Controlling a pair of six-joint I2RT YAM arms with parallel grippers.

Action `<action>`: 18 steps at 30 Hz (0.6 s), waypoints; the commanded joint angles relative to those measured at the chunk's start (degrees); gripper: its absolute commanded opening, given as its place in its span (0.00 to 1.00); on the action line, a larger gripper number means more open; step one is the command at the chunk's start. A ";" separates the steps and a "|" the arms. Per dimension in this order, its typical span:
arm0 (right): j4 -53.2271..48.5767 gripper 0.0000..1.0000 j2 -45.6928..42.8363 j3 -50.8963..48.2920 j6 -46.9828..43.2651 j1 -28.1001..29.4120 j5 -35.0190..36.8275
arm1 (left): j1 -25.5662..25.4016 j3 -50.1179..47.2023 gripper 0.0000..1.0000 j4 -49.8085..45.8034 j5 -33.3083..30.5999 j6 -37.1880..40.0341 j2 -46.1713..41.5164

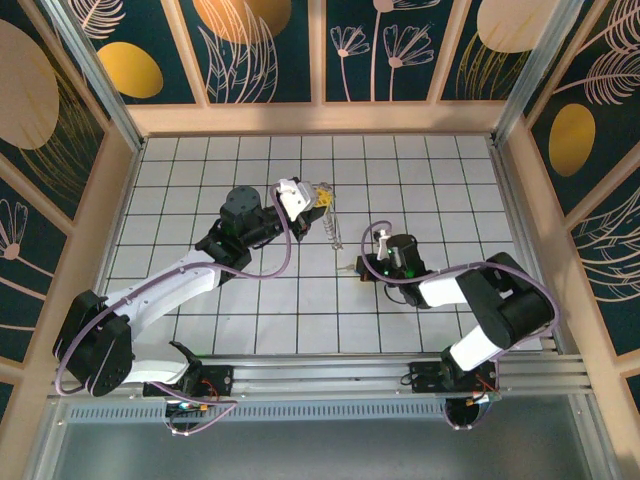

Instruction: Put the keys on the keyring

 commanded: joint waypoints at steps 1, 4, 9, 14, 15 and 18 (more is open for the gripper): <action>0.82 0.00 1.12 1.36 -0.11 0.54 0.03 | -0.12 0.01 0.00 2.39 -0.27 0.76 -0.85; 0.35 0.00 1.32 1.66 -0.06 0.54 -0.39 | -0.15 0.02 0.00 2.60 -0.08 0.65 -0.60; 0.02 0.00 1.42 1.84 -0.03 0.63 -0.97 | -0.15 0.13 0.00 2.85 0.23 0.46 -0.31; -0.22 0.07 1.21 1.75 0.15 0.63 -1.27 | -0.12 0.12 0.00 2.96 0.29 0.34 -0.22; -0.25 0.07 1.12 1.75 0.15 0.63 -1.26 | -0.10 0.22 0.00 2.96 0.35 0.31 -0.23; -0.70 0.12 0.84 1.80 0.15 0.63 -1.50 | -0.06 0.18 0.00 3.02 0.36 0.28 -0.29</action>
